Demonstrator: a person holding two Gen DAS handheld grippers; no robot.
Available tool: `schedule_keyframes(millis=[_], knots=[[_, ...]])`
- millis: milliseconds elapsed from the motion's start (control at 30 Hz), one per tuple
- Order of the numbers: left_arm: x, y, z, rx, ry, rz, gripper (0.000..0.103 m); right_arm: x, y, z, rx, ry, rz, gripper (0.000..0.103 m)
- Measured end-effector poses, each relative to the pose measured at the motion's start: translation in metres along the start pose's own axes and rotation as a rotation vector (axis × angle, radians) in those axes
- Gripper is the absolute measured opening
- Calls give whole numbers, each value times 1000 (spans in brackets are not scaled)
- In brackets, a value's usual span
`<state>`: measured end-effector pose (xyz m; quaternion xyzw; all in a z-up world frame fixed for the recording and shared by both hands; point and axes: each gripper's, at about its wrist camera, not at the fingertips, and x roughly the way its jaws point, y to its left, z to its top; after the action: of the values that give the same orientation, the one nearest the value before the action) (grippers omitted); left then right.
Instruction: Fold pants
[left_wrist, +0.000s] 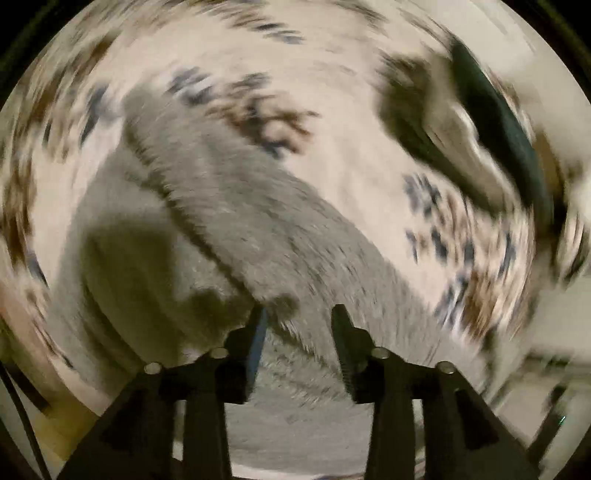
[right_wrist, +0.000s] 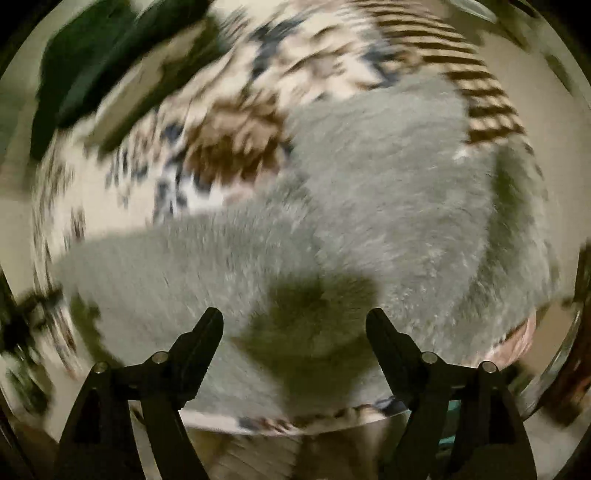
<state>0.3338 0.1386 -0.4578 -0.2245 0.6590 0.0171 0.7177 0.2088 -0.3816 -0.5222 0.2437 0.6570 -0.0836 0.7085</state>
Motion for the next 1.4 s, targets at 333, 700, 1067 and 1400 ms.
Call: schedule_keyframes(millis=[333, 700, 1067, 1400], knots=[[24, 31, 60, -165, -78, 69, 59, 56, 15, 100, 43, -31, -299, 84], [22, 42, 62, -104, -208, 45, 7, 36, 3, 91, 194, -145, -306, 11], [-77, 106, -94, -246, -292, 71, 7, -83, -93, -26, 502, -343, -144, 10], [-2, 142, -146, -337, -171, 188, 9, 1, -206, -100, 746, -193, -116, 12]])
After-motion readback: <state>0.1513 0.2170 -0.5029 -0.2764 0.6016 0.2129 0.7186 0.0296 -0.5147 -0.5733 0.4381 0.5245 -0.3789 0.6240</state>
